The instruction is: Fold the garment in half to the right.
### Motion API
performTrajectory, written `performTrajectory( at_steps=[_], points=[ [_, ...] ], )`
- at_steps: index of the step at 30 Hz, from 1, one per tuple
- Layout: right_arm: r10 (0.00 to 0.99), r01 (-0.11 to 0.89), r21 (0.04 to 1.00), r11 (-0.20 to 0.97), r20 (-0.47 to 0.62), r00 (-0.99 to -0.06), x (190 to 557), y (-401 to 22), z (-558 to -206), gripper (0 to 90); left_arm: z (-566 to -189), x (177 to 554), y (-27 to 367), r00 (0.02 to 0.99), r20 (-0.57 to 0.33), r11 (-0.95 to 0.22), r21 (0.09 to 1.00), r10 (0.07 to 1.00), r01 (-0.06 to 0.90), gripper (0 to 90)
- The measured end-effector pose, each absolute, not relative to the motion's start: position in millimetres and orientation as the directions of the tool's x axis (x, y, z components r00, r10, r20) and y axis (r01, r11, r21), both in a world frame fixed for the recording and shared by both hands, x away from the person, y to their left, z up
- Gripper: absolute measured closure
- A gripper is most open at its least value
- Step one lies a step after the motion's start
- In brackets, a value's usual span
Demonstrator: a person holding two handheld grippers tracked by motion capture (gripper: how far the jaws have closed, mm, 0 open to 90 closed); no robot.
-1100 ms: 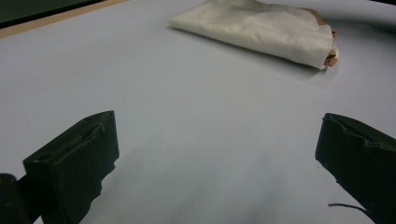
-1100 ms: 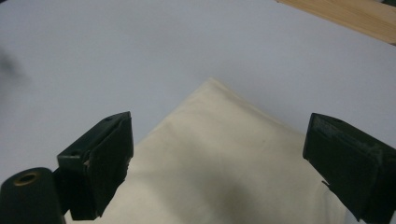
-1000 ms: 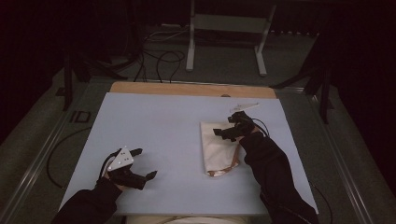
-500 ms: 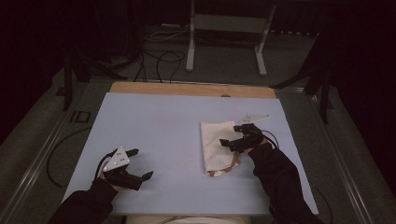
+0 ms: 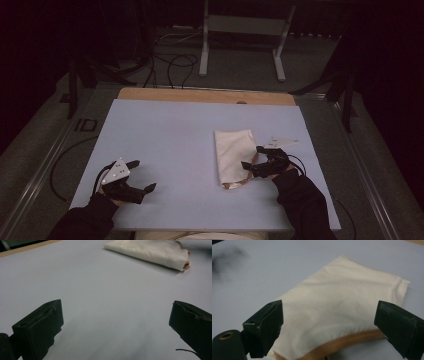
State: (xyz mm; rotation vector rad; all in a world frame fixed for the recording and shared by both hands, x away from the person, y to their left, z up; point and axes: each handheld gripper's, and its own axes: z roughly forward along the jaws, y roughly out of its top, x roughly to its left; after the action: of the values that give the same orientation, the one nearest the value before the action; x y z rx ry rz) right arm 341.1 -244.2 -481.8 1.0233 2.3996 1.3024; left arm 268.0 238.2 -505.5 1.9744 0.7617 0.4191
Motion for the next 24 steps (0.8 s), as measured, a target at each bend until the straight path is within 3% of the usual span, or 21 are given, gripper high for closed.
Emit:
performTrajectory(
  at_steps=[6,24],
  points=[
    [0.664,0.437,0.82,0.369,0.096,-0.741,322,-257,-486,8.9,-507,266,243,0.739,-0.017,-0.356,0.869,0.673,0.344,0.4],
    [0.704,0.479,0.79,0.383,0.086,-0.705,292,-275,-510,8.9,-508,267,242,0.741,-0.011,-0.362,0.868,0.671,0.341,0.4]
  ],
)
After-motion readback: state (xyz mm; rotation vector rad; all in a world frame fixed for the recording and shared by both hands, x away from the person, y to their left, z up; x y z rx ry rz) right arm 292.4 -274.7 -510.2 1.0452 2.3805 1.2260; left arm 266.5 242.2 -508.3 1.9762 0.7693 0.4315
